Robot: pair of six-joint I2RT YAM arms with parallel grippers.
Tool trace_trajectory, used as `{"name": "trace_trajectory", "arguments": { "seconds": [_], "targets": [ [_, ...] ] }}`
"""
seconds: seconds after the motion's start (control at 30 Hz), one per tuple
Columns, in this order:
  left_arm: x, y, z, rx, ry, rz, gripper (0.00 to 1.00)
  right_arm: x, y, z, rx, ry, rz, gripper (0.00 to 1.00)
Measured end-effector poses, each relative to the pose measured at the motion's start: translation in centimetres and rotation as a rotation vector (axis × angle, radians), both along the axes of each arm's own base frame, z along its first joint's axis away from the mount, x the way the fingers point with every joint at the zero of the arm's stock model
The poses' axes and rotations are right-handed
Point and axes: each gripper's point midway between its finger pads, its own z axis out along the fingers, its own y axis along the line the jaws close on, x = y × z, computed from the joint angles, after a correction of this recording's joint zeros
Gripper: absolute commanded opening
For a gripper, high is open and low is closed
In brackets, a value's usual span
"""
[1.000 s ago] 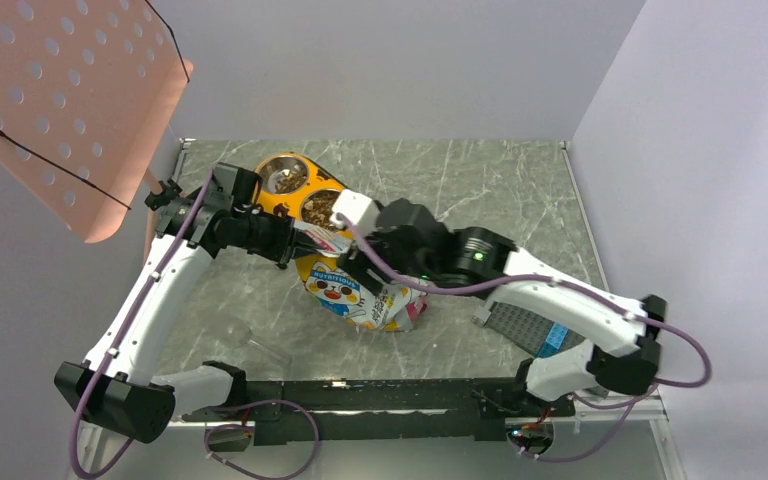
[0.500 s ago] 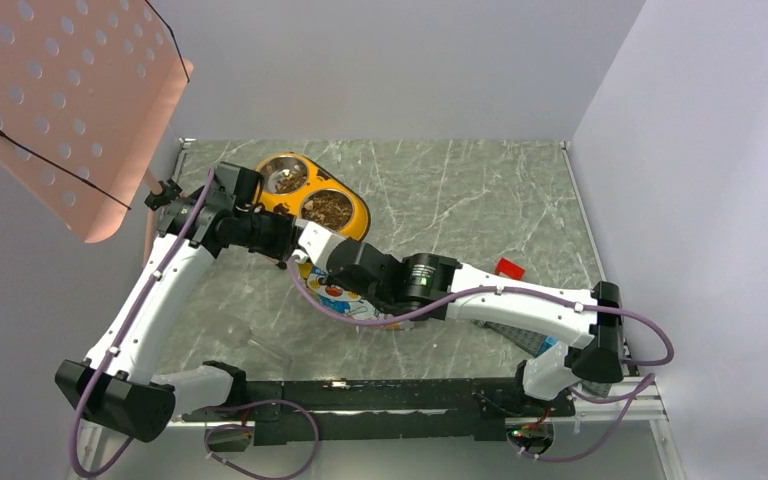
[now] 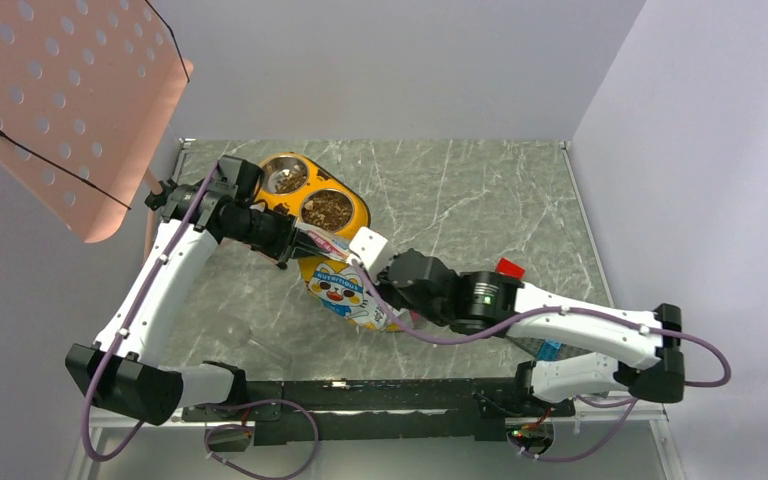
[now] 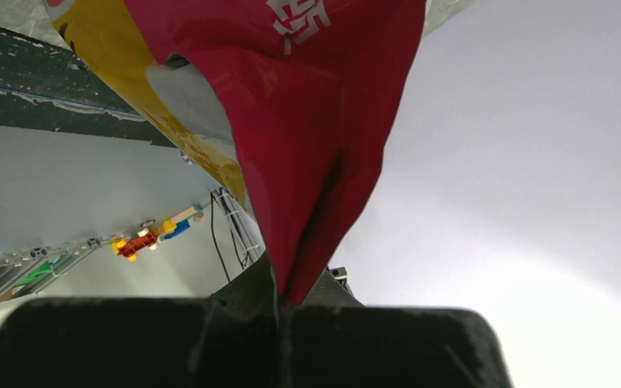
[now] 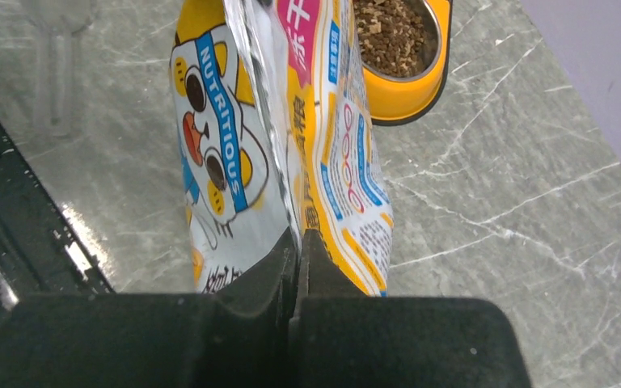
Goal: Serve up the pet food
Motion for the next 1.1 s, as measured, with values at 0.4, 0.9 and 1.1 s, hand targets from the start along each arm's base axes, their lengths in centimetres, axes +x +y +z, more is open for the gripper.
{"name": "trace_trajectory", "arguments": {
  "seconds": [0.4, 0.9, 1.1],
  "targets": [
    [-0.2, 0.6, 0.1, -0.017, 0.007, -0.018, 0.00, -2.5, -5.1, 1.5, 0.115, 0.043, -0.005, 0.00],
    [-0.1, 1.9, -0.3, -0.028, -0.056, 0.044, 0.19, -4.1, -7.6, 4.1, 0.088, 0.100, 0.020, 0.28],
    [2.3, 4.8, -0.4, 0.056, -0.164, 0.187, 0.51, -3.8, -9.2, 9.2, 0.179, 0.037, 0.004, 0.53]
  ]
}}
